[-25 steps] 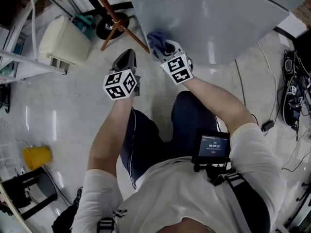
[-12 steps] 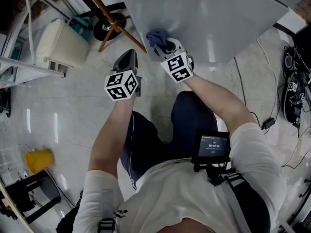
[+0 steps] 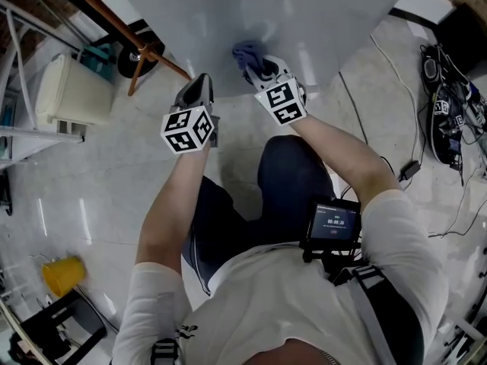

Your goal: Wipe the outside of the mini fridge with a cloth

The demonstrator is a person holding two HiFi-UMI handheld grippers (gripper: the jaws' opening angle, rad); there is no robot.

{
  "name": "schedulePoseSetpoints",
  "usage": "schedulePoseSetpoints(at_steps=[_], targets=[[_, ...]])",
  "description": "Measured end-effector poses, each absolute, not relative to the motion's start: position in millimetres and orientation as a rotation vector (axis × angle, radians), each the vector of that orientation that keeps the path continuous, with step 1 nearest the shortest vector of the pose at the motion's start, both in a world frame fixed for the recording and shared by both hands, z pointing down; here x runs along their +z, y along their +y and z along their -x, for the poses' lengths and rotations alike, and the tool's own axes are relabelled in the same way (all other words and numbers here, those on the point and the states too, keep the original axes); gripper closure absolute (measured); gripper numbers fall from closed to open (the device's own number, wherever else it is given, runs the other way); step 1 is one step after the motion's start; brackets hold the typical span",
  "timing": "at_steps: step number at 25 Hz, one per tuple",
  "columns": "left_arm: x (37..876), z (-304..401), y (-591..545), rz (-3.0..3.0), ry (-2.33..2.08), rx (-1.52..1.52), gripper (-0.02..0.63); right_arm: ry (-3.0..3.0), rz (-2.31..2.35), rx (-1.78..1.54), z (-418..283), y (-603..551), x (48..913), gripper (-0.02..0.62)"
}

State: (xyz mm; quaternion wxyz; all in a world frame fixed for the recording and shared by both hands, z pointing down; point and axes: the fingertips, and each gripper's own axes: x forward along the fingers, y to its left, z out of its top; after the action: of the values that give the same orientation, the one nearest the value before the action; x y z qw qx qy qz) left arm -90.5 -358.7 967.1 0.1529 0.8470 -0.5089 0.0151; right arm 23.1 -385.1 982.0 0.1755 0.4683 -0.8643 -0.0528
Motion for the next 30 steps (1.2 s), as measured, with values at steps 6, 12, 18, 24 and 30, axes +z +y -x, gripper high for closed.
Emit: schedulePoseSetpoints(at_steps=[6, 12, 18, 24, 30], targets=[[975.3, 33.9, -364.7, -2.474, -1.363, 0.068, 0.606, -2.389, -1.421, -0.137, -89.4, -384.8, 979.0, 0.512], [981.7, -19.5, -370.1, -2.515, -1.267, 0.093, 0.606, -2.311, -1.536, -0.108, -157.8, -383.8, 978.0, 0.512], [985.0, -53.9, -369.4, -2.537, -1.202, 0.118, 0.606, -2.234, -1.653, -0.06, -217.5, -383.7, 979.2, 0.512], [985.7, -66.8, -368.4, -2.553, -1.181, 0.13, 0.606, -2.162, -1.757, -0.017, -263.2, -386.5, 983.3, 0.512], [986.6, -61.5, -363.9, -2.55, -1.207, 0.137, 0.606, -2.156, -1.781, 0.009, -267.1, -385.4, 985.6, 0.512]])
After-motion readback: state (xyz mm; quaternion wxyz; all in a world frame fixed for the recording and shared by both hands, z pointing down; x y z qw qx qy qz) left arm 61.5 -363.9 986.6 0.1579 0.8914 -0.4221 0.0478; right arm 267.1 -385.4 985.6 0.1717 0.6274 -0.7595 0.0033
